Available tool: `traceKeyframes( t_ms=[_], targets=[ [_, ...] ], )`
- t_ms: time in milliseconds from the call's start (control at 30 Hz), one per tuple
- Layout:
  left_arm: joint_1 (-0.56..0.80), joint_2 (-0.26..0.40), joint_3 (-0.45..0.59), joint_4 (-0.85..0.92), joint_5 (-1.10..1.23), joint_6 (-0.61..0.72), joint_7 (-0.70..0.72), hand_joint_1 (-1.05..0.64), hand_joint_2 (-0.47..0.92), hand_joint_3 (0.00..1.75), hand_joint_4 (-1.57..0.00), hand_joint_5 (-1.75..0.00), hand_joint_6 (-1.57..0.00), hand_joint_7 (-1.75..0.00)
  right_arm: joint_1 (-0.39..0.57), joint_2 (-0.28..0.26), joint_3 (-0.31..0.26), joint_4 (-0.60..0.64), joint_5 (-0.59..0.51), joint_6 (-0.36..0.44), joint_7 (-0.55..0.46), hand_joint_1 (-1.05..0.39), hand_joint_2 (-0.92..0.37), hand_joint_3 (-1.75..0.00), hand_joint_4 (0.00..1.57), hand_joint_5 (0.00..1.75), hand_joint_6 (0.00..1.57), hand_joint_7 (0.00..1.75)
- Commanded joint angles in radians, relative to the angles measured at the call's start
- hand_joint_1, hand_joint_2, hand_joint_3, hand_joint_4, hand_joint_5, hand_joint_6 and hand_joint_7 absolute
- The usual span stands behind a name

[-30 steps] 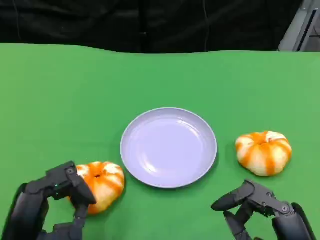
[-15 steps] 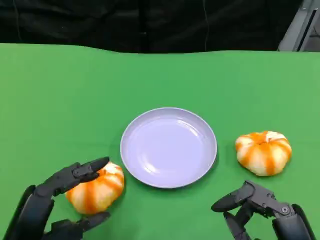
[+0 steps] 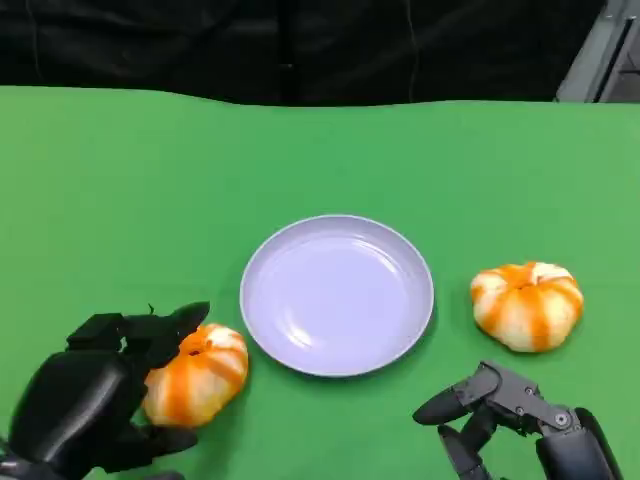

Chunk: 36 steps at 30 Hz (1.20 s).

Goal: Grasp the bread from the table and place it into the plate.

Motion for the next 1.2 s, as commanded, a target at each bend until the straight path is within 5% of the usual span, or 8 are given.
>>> traceKeyframes(
  t_ms=[33, 833, 900, 933, 967, 1067, 1133, 1200],
  targets=[
    [-0.068, 0.047, -0.071, 0.018, 0.11, 0.129, -0.059, -0.52, 0.88, 0.0, -0.14, -0.45, -0.31, -0.01, 0.015, -0.002, -0.001, -0.021, 0.0, 0.012, -0.006, -0.18, -0.66, -0.81, 0.68, 1.51, 0.67, 1.05],
    [-0.231, 0.068, -0.292, 0.158, 0.151, 0.384, -0.178, -0.61, 0.92, 0.04, -0.14, -0.36, -0.24, 0.0, 0.018, -0.001, 0.013, -0.028, -0.004, 0.014, -0.013, -0.19, -0.67, -0.8, 0.68, 1.53, 0.67, 1.05],
    [-0.248, 0.058, -0.299, 0.211, 0.126, 0.369, -0.139, -0.38, 0.92, 0.06, -0.47, -0.69, -0.49, -0.05, 0.019, 0.0, 0.014, -0.029, -0.009, 0.013, -0.016, -0.2, -0.67, -0.79, 0.68, 1.52, 0.67, 1.05],
    [-0.248, 0.053, -0.291, 0.236, 0.101, 0.338, -0.09, -0.34, 0.92, 0.07, -0.51, -0.79, -0.54, -0.04, 0.02, 0.0, 0.015, -0.029, -0.011, 0.013, -0.017, -0.2, -0.67, -0.79, 0.68, 1.52, 0.67, 1.05],
    [-0.248, 0.052, -0.286, 0.251, 0.082, 0.316, -0.056, -0.23, 0.92, 0.11, -0.65, -1.2, -0.82, -0.1, 0.02, 0.0, 0.016, -0.03, -0.012, 0.012, -0.018, -0.2, -0.67, -0.79, 0.68, 1.52, 0.67, 1.05],
    [-0.241, 0.06, -0.271, 0.301, 0.028, 0.21, 0.082, -0.14, 0.88, 0.26, -0.78, -1.57, -1.12, -0.22, 0.02, 0.001, 0.016, -0.032, -0.017, 0.015, -0.018, -0.2, -0.68, -0.79, 0.68, 1.52, 0.67, 1.04],
    [-0.238, 0.067, -0.264, 0.331, 0.004, 0.145, 0.165, -0.12, 0.66, 0.72, -0.82, -1.7, -1.17, -0.44, 0.02, 0.002, 0.017, -0.034, -0.017, 0.019, -0.017, -0.2, -0.68, -0.79, 0.68, 1.51, 0.67, 1.04],
    [-0.238, 0.072, -0.261, 0.355, -0.007, 0.103, 0.226, -0.14, 0.51, 1.05, -0.85, -1.74, -0.97, -1.02, 0.017, 0.002, 0.017, -0.032, -0.013, 0.019, -0.015, -0.2, -0.68, -0.79, 0.69, 1.51, 0.67, 1.04]
  ],
)
